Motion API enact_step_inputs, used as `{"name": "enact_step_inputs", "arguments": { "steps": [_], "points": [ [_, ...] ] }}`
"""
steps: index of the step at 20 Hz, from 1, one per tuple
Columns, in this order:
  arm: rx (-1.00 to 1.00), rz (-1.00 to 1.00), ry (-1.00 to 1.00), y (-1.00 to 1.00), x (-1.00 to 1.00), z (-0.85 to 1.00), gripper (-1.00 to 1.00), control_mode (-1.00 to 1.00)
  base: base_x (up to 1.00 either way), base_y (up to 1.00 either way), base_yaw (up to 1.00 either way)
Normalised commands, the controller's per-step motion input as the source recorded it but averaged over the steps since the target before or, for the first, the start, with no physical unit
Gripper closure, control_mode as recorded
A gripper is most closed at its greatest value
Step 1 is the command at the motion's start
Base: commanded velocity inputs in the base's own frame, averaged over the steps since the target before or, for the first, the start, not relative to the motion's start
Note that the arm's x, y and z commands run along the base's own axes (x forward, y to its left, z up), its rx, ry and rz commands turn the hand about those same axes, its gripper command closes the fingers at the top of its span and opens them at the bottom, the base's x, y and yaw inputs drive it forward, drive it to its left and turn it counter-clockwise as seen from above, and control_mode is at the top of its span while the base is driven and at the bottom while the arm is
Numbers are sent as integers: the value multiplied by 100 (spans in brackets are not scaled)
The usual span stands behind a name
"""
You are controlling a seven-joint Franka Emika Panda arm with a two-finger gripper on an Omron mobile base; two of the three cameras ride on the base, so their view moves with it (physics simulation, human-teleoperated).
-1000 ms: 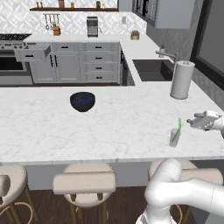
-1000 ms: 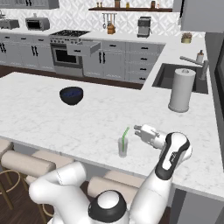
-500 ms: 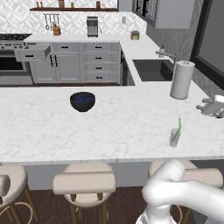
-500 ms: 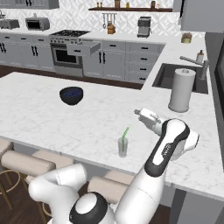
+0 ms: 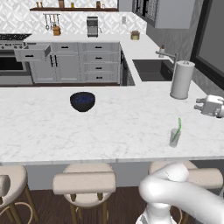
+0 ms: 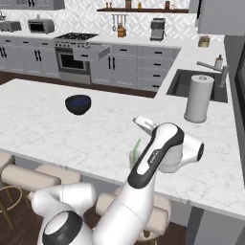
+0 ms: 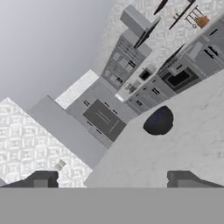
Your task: Take a straw from the drawer in front and place it inside the glass cup on the dining counter.
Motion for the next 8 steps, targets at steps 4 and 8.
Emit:
{"name": "enact_step_inputs", "arguments": {
  "steps": [4, 8],
  "points": [
    [-6, -5, 0, 19, -33, 4, -100, -100, 0, 0, 0],
    [-5, -4, 0, 15, -39, 3, -100, -100, 0, 0, 0]
  ]
}}
